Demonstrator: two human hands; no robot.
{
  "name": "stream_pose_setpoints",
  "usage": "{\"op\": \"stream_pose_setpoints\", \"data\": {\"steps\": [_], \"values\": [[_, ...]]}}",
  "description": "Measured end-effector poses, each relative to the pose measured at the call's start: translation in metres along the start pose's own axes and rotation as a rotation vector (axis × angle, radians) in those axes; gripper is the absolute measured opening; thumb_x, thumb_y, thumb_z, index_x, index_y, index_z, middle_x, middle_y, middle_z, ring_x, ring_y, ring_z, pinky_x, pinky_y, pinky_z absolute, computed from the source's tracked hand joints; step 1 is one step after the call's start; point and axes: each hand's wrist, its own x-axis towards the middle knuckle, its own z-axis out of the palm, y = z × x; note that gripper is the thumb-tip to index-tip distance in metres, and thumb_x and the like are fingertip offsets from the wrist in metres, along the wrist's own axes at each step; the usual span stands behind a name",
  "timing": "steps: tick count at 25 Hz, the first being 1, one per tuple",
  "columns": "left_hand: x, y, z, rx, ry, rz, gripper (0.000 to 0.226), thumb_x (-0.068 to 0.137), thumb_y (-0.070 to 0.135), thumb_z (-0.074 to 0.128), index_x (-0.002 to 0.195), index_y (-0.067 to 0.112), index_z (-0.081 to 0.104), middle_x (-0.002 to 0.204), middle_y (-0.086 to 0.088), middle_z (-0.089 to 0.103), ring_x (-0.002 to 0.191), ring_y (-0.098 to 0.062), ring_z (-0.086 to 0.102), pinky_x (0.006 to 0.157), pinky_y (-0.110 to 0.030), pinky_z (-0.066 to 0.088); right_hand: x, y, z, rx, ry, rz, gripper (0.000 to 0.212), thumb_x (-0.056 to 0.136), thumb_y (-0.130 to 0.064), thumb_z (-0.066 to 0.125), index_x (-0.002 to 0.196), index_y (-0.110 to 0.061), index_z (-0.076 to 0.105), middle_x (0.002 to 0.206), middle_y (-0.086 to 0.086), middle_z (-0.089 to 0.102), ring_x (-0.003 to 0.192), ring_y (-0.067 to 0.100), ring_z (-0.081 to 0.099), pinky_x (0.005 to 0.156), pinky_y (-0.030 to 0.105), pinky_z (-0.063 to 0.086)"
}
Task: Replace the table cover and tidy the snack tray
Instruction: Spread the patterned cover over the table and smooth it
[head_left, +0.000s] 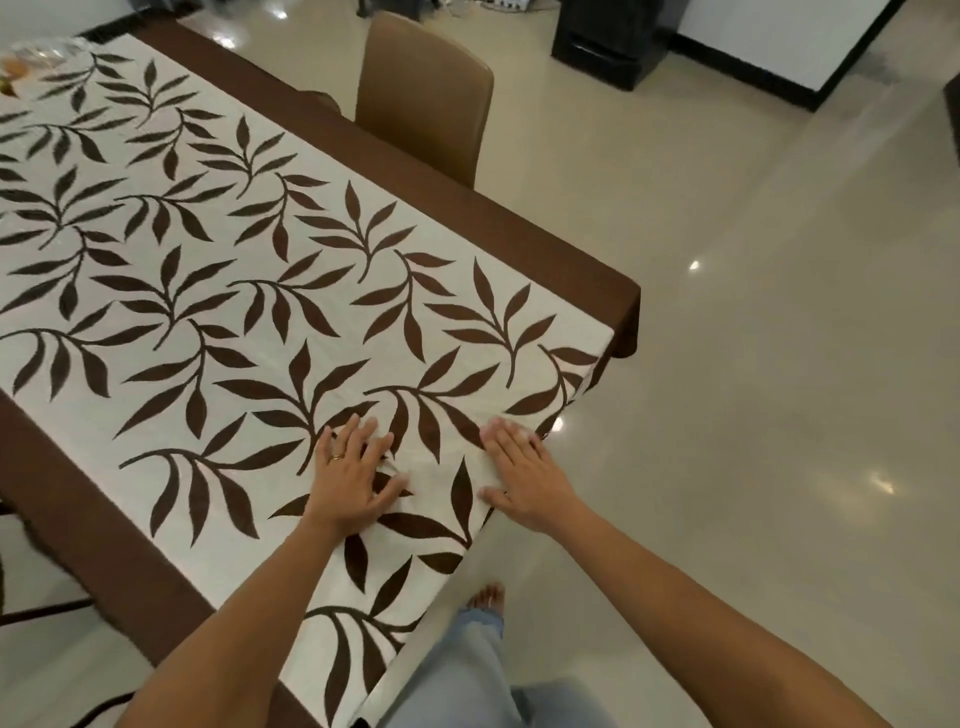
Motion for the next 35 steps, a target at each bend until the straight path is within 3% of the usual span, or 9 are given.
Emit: {"op": "stream_pose_setpoints", "data": {"steps": [3,7,10,16,20,26,29,32,35], "values": [[0.026,0.051,-0.004,-0.112,0.078,-0.237,0.058,0.091,0.062,0.025,0.127,0.021,0.045,0.142,-0.011,0.038,0.139,-0.034,0.030,0.114,-0.063,0.014,0.019,0.047,-0.025,0.021,-0.010,0.053,0.081,0.096,-0.056,0.032,0.152,-0.018,-0.011,0.160,0.005,-0.015,0.148,0.021,-0.015,0.120,0.039,-0.005],[0.072,0.108,0.004,-0.131,-0.002,-0.352,0.065,0.092,0.064,0.025,0.149,0.033,0.019,0.161,-0.008,0.007,0.147,-0.037,0.004,0.113,-0.061,-0.001,0.051,0.083,-0.047,-0.005,-0.029,-0.104,0.077,0.097,-0.054,0.031,0.152,-0.019,-0.010,0.161,0.004,-0.015,0.148,0.020,-0.013,0.121,0.038,-0.003],[0.111,0.142,0.010,-0.130,-0.044,-0.451,0.069,0.091,0.067,0.023,0.151,0.040,0.003,0.162,-0.005,-0.006,0.146,-0.039,-0.011,0.112,-0.062,-0.008,0.071,0.123,-0.059,-0.059,-0.027,-0.201,0.074,0.096,-0.056,0.027,0.153,-0.023,-0.008,0.161,0.001,-0.014,0.149,0.018,-0.012,0.121,0.038,-0.004],[0.196,0.210,0.014,-0.185,-0.020,-0.649,0.078,0.085,0.075,0.012,0.151,0.037,-0.005,0.161,-0.006,-0.013,0.146,-0.039,-0.014,0.112,-0.061,-0.010,0.119,0.243,-0.109,-0.067,-0.022,-0.185,0.073,0.097,-0.054,0.026,0.153,-0.020,-0.006,0.161,0.005,-0.012,0.148,0.020,-0.012,0.117,0.038,-0.010],[0.253,0.249,0.006,-0.235,0.025,-0.694,0.072,0.091,0.068,0.024,0.152,0.037,0.000,0.161,-0.001,-0.013,0.147,-0.031,-0.016,0.112,-0.060,-0.009,0.154,0.271,-0.145,-0.122,-0.082,-0.395,0.074,0.098,-0.051,0.029,0.152,-0.020,-0.010,0.160,0.006,-0.018,0.148,0.022,-0.014,0.119,0.039,-0.005],[0.310,0.283,0.004,-0.145,0.022,-0.782,0.067,0.095,0.061,0.020,0.152,0.035,0.000,0.162,-0.004,-0.008,0.148,-0.031,-0.012,0.111,-0.058,-0.015,0.192,0.297,-0.160,-0.160,-0.136,-0.610,0.078,0.095,-0.061,0.026,0.153,-0.018,-0.005,0.161,0.002,-0.011,0.149,0.017,-0.011,0.121,0.035,-0.005],[0.321,0.304,0.009,-0.185,0.106,-0.847,0.067,0.093,0.061,0.014,0.153,0.030,0.014,0.162,-0.005,0.004,0.149,-0.031,-0.007,0.114,-0.053,-0.011,0.198,0.323,-0.158,-0.176,-0.148,-0.662,0.083,0.091,-0.069,0.016,0.152,-0.019,-0.009,0.158,-0.003,-0.017,0.146,0.014,-0.017,0.119,0.035,-0.012],[0.344,0.305,-0.002,-0.292,0.256,-0.960,0.060,0.095,0.056,0.020,0.143,0.025,0.037,0.155,-0.006,0.028,0.148,-0.027,0.014,0.119,-0.053,0.005,0.215,0.332,-0.170,-0.199,-0.198,-0.705,0.080,0.092,-0.065,0.017,0.149,-0.023,-0.018,0.156,-0.006,-0.024,0.144,0.012,-0.026,0.118,0.038,-0.015],[0.378,0.284,-0.018,-0.346,0.299,-0.971,0.054,0.098,0.047,0.031,0.147,0.022,0.031,0.158,-0.009,0.020,0.148,-0.026,0.011,0.119,-0.047,0.006,0.249,0.337,-0.199,-0.202,-0.257,-0.774,0.076,0.095,-0.056,0.024,0.150,-0.025,-0.019,0.155,-0.009,-0.026,0.143,0.012,-0.027,0.118,0.036,-0.014]]}}
